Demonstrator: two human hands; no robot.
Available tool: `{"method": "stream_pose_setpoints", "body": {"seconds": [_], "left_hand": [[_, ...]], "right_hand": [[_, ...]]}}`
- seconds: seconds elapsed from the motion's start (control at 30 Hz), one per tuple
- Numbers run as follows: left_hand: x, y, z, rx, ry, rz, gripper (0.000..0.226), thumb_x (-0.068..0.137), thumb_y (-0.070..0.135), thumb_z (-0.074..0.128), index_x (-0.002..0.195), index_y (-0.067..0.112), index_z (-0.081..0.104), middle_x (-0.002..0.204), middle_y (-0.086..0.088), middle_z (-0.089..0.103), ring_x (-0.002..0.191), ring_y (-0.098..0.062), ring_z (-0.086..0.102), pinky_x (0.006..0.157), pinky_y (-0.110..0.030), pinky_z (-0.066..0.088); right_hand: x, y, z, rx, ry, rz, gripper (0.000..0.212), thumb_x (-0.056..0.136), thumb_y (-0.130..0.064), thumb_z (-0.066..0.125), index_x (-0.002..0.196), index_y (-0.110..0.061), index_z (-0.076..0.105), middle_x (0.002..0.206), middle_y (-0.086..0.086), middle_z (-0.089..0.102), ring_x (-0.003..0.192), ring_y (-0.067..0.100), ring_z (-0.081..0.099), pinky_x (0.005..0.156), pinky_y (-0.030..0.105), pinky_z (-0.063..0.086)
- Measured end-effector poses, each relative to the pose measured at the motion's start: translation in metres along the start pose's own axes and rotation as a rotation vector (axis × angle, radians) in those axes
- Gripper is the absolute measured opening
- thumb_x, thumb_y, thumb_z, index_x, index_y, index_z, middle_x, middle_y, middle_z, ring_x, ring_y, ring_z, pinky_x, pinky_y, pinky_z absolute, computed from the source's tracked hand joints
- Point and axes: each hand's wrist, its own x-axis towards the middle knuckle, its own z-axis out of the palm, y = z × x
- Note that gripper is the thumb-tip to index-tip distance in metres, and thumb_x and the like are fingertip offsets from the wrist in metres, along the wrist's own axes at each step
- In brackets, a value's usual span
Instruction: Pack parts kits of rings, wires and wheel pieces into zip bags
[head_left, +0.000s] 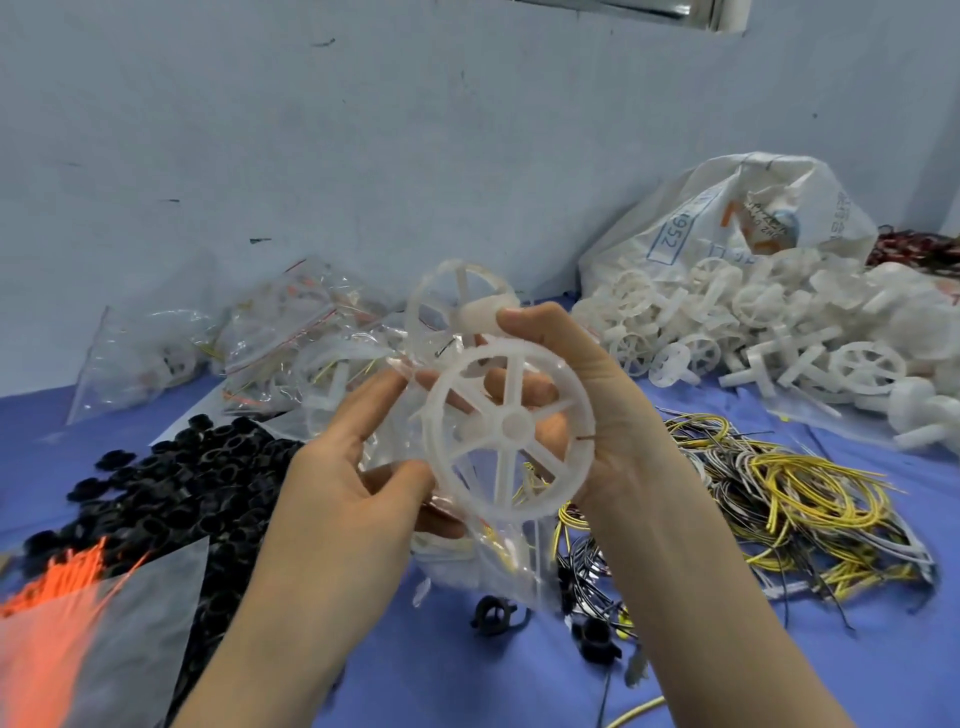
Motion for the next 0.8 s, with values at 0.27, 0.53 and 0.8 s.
{"method": "stream_pose_setpoints", "body": {"seconds": [0.27, 0.53, 0.8], "left_hand": [[0.000, 0.007, -0.003, -0.006, 0.066, 0.022, 0.057, 0.081, -0.010, 0.065, 0.116, 0.034, 0.068, 0.119, 0.005, 0.068, 0.059, -0.007, 0.068, 0.049, -0.017, 0.052], [-0.005, 0.017, -0.008, 0.163, 0.136, -0.031, 0.056, 0.084, -0.014, 0.051, 0.095, 0.038, 0.068, 0.121, 0.040, 0.053, 0.039, -0.010, 0.055, 0.041, -0.016, 0.045], [-0.005, 0.012, -0.005, 0.366, 0.080, 0.034, 0.066, 0.081, 0.000, 0.054, 0.121, 0.053, 0.056, 0.106, 0.017, 0.071, 0.050, -0.006, 0.063, 0.050, -0.013, 0.046]], "right_hand": [[0.012, 0.014, -0.008, -0.077, 0.126, -0.137, 0.073, 0.072, -0.005, 0.072, 0.137, -0.008, 0.039, 0.093, 0.020, 0.059, 0.088, 0.034, 0.051, 0.075, 0.049, 0.049], [0.022, 0.008, -0.022, -0.313, 0.351, -0.500, 0.054, 0.074, -0.001, 0.072, 0.113, -0.025, 0.045, 0.093, 0.008, 0.063, 0.069, 0.019, 0.062, 0.054, 0.029, 0.053], [0.016, 0.019, -0.014, -0.837, 0.153, -0.729, 0.063, 0.067, -0.009, 0.078, 0.115, -0.033, 0.044, 0.102, -0.008, 0.058, 0.063, -0.001, 0.061, 0.055, 0.011, 0.046]]}}
